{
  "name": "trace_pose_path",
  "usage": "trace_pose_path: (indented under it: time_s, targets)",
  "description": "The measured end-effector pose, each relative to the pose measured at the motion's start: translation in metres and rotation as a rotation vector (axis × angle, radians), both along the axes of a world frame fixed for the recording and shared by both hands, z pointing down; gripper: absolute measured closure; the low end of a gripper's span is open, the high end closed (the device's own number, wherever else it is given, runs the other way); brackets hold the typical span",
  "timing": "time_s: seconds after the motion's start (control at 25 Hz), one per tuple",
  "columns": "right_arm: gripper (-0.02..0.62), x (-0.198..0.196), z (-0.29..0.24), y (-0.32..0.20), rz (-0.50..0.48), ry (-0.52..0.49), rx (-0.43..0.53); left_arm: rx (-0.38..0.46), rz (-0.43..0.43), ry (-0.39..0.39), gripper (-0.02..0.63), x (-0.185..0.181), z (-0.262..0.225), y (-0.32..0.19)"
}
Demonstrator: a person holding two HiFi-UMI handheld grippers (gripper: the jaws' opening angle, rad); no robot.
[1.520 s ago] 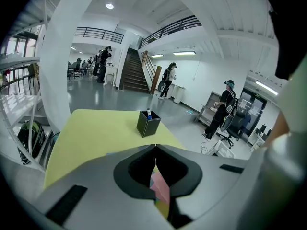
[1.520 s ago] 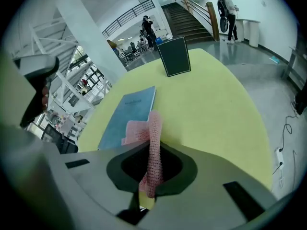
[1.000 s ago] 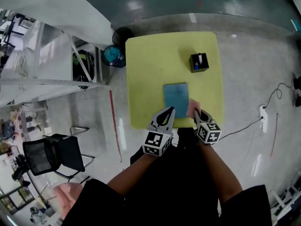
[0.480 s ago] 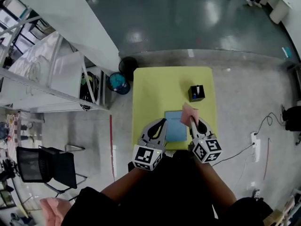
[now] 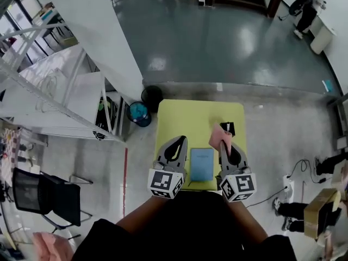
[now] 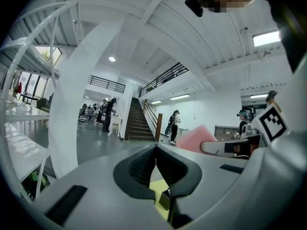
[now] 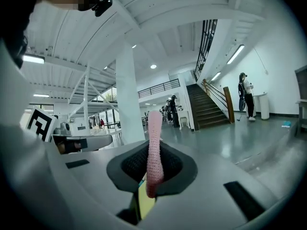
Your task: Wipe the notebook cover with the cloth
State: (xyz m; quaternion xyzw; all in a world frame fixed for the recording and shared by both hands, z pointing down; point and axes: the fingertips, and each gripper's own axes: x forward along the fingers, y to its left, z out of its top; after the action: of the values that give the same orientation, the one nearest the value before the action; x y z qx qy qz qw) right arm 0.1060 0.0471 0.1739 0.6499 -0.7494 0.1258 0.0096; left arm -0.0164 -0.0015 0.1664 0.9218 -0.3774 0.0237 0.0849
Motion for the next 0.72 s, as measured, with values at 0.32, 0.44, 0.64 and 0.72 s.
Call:
trace_pose_path:
  time_s: [0.32,0.44,0.64,0.72]
  targets:
    - [0.558,0.010,-0.015,-0.007,0.073,0.047,0.001,-0.008,0.014,0.016,0.591,0.004,-0.004,-0.012]
    - [0.558,0.012,-0.016,-0.009,0.084,0.048,0.007,-0.015,0.029,0.016,0.591,0.010,0.000,-0.017]
    - [0.558,0.019,-0.012,-0.009,0.096,0.055,-0.009,0.005,0.048,0.002,0.591,0.023,0.000,-0.013]
    - [0.557,0.024,-0.012,-0.010,0.098,0.060,-0.001,0.013,0.061,-0.009,0.591,0.030,0.001,-0.012]
